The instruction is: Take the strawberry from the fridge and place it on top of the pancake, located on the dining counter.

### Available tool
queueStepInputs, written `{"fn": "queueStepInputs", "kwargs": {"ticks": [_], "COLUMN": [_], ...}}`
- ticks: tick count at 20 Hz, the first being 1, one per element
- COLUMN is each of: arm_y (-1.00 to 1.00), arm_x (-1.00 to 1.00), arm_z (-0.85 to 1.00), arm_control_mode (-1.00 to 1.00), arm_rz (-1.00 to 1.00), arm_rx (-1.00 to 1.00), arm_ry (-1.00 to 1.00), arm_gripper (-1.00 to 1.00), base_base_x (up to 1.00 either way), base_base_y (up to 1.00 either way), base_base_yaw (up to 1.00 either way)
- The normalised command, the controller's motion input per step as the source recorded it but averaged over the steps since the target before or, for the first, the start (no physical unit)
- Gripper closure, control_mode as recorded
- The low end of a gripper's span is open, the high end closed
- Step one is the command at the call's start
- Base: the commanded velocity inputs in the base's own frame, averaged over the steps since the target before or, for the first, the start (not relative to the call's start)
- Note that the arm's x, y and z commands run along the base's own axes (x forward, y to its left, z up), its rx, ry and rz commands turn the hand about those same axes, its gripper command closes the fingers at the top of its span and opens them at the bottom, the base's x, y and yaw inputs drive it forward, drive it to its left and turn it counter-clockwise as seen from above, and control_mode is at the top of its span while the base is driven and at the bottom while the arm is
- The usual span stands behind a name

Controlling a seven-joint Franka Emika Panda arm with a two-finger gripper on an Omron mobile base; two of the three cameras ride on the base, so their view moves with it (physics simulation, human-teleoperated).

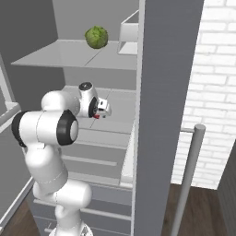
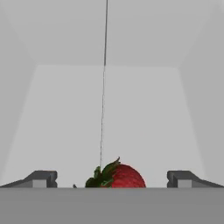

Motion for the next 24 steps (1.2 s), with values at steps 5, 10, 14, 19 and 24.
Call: {"fn": "queueStepInputs", "kwargs": {"ticks": [5, 10, 14, 19, 24], "arm_y": [0.00, 0.00, 0.00, -0.07, -0.01], "arm_x": [0.00, 0.00, -0.10, -0.57, -0.80], "arm_z": [-0.07, -0.10, -0.06, 0.01, 0.44], "arm_control_mode": [-1.00, -1.00, -1.00, -1.00, -1.00], "arm_rz": [0.00, 0.00, 0.00, -0.03, -0.02], "arm_rx": [0.00, 0.00, 0.00, 0.02, 0.01], "arm_ry": [0.02, 0.00, 0.00, 0.00, -0.09], "arm_gripper": [-1.00, 1.00, 1.00, 1.00, 1.00], "base_base_x": [0.00, 0.00, 0.00, 0.00, 0.00], "base_base_y": [0.00, 0.00, 0.00, 0.00, 0.00], "base_base_yaw": [0.00, 0.00, 0.00, 0.00, 0.00]}}
